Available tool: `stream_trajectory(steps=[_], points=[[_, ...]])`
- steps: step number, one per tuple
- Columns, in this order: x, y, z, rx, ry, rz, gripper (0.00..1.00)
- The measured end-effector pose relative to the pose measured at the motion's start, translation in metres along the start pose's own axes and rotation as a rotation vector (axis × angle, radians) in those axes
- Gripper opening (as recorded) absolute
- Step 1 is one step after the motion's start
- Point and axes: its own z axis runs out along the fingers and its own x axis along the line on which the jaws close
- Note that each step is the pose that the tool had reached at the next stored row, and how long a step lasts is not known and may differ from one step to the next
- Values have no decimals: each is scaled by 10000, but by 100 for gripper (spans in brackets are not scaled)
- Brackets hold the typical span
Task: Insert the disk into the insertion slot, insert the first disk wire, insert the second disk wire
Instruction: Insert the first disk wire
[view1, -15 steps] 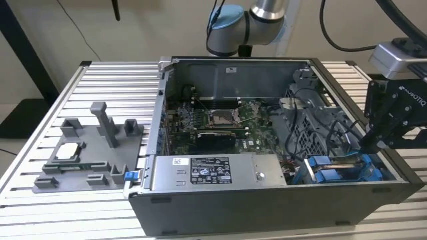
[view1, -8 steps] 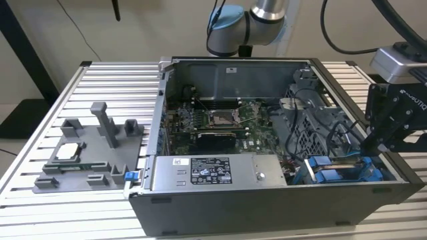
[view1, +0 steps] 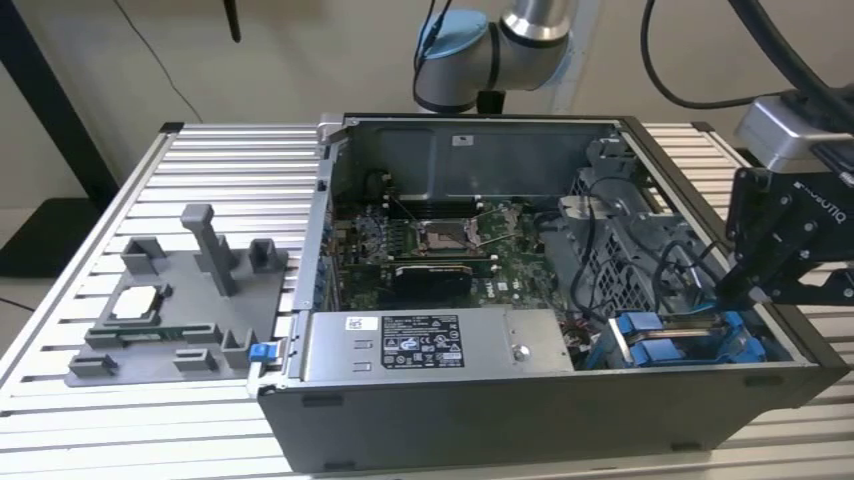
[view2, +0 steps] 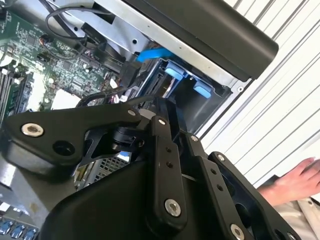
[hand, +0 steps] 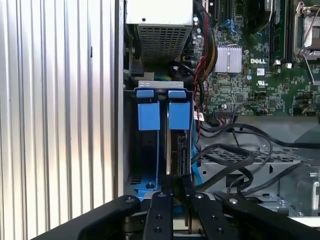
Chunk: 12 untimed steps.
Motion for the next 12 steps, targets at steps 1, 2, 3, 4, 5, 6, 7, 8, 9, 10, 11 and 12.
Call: stream_trajectory(steps=[1, 2, 3, 4, 5, 6, 7, 8, 9, 10, 11, 12], points=[[-1, 0, 8, 0, -29, 23, 0], [-2, 0, 15, 2, -33, 53, 0], [-3, 2, 23, 6, -34, 101, 0], [-4, 3, 32, 8, -36, 153, 0], [-6, 6, 40, 11, -40, 203, 0], [-8, 8, 47, 14, -42, 250, 0], [-10, 11, 53, 16, -44, 295, 0], [-12, 14, 57, 19, -44, 343, 0], [-16, 17, 62, 22, -47, 391, 0], [-19, 18, 67, 24, -48, 428, 0], [-21, 18, 73, 26, -52, 462, 0], [-25, 19, 77, 27, -52, 490, 0]])
